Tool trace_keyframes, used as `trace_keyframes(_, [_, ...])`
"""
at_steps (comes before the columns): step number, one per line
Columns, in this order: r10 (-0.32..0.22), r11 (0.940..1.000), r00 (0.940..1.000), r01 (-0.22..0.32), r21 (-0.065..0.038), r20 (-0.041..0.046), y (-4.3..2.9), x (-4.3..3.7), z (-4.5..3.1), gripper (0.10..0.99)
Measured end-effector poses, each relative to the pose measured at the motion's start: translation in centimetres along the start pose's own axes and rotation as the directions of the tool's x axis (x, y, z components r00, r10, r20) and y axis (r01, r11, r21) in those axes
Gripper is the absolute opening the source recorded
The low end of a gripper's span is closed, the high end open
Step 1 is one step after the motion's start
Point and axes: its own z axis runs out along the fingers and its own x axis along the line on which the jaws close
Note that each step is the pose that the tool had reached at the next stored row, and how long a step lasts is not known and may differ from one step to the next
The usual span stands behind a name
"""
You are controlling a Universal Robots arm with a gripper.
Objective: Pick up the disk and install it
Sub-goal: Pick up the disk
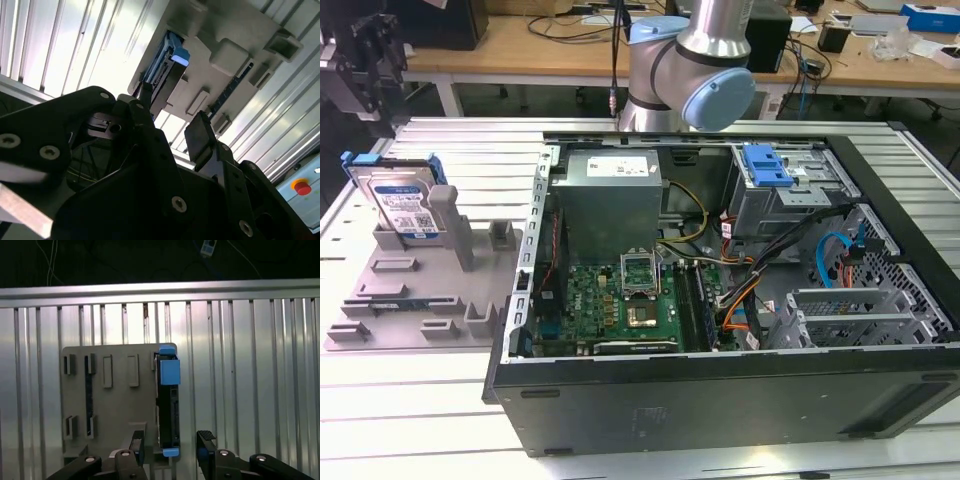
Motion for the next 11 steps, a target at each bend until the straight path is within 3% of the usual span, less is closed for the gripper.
trace_keyframes(6, [0.000,1.0000,1.0000,0.000,0.001,-0.0001,0.02,0.00,0.01,0.541])
trace_keyframes(11, [0.000,1.0000,1.0000,0.000,0.001,-0.0002,0.54,-0.14,0.05,0.541])
